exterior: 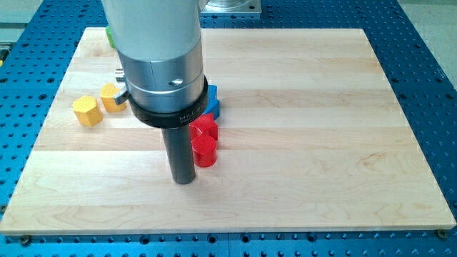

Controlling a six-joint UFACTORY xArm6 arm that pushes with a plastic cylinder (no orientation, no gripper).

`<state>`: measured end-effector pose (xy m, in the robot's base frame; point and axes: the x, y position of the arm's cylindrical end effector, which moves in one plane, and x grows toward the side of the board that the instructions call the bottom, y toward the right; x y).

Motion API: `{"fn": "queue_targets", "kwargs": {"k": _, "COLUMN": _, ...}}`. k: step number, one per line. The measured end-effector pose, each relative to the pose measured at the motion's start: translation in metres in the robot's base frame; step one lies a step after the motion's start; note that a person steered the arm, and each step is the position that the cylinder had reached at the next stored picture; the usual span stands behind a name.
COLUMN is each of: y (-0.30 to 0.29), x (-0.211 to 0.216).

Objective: Push the yellow blocks towards the green blocks

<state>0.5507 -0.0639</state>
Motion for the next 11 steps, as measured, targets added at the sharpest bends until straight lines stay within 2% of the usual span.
{"fn": "queue_targets", "kwargs": {"k": 1, "y": -0.029, "x": 0.017}}
{"fn": "queue_targets", "kwargs": {"k": 3, "y": -0.239, "x": -0.03}}
{"fn": "queue_targets", "kwargs": {"k": 5, "y": -0.237, "x": -0.034}}
{"fn": "queue_targets", "kwargs": {"k": 6, "y": -0.236, "x": -0.06}}
{"fn": "queue_targets", "kwargs": {"k": 8, "y": -0.156, "x": -0.108}}
{"fn": "queue_targets", "kwargs": {"k": 9, "y": -0.111, "x": -0.146}}
{"fn": "queue_targets", "kwargs": {"k": 10, "y": -0.096, "x": -0.164}}
{"fn": "queue_targets", "kwargs": {"k": 11, "y": -0.095, "x": -0.145}}
